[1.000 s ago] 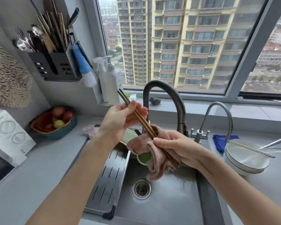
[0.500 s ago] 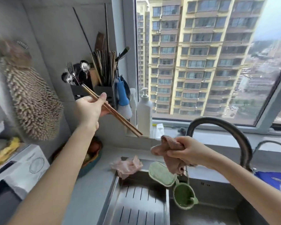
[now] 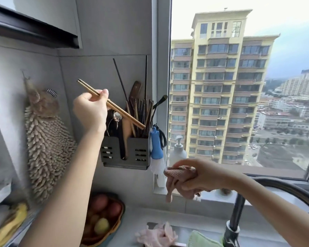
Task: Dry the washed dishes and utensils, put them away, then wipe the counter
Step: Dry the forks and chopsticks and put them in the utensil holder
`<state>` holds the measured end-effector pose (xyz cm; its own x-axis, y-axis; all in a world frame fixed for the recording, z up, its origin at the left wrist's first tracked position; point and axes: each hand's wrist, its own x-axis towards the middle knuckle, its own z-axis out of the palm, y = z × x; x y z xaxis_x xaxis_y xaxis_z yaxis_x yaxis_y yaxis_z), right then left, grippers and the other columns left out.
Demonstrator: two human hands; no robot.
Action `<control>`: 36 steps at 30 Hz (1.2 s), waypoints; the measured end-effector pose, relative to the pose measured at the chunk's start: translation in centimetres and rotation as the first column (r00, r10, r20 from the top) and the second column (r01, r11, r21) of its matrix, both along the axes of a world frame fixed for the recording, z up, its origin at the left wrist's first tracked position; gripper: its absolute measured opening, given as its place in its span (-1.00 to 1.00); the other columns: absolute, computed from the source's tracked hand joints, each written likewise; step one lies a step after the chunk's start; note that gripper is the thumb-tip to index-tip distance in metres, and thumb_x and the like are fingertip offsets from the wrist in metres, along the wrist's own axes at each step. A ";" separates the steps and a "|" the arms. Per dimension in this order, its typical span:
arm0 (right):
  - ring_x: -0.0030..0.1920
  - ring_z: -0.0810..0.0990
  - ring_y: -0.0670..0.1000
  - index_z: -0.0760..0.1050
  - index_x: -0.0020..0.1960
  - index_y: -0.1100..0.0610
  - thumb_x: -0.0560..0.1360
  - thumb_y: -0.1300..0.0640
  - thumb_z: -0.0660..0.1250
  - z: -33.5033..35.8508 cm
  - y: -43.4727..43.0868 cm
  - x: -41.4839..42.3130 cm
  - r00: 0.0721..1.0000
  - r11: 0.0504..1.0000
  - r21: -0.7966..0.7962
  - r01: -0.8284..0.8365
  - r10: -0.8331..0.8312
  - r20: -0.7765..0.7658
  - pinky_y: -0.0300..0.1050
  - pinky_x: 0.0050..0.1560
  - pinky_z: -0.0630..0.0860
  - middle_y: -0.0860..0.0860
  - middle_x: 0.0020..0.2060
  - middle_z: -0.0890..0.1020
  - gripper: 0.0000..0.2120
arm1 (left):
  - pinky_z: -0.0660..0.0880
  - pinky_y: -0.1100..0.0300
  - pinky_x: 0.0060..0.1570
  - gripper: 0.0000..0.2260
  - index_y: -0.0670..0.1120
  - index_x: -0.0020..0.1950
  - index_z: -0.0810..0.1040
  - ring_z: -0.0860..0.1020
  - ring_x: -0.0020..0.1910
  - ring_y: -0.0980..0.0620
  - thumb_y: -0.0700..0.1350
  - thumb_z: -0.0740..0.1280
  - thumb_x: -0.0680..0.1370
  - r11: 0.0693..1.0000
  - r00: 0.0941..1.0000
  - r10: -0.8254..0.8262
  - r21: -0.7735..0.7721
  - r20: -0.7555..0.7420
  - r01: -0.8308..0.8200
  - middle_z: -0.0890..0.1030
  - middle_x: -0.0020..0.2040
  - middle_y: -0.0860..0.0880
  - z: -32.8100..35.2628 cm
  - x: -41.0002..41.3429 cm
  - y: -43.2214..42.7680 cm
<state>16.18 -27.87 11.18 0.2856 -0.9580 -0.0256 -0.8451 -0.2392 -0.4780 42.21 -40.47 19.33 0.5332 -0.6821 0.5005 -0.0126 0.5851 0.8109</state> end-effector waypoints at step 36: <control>0.01 0.65 0.03 0.57 0.22 0.04 0.52 0.14 0.33 -11.8 26.8 -21.0 0.634 0.881 0.177 0.439 -0.443 0.633 -0.12 -0.03 0.58 0.04 0.02 0.68 -0.72 | 0.48 0.49 -0.24 -0.85 -0.12 0.03 0.63 0.55 -0.28 0.25 -0.25 0.40 0.48 0.827 0.518 -0.366 0.014 0.774 0.563 0.62 -0.18 0.06 -13.5 -29.6 23.2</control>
<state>-4.78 -1.10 -0.59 -0.2231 -0.9748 -0.0080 -0.3369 0.0848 -0.9377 12.56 -17.27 5.83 -0.4305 -0.5446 0.7198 -0.1999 0.8352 0.5123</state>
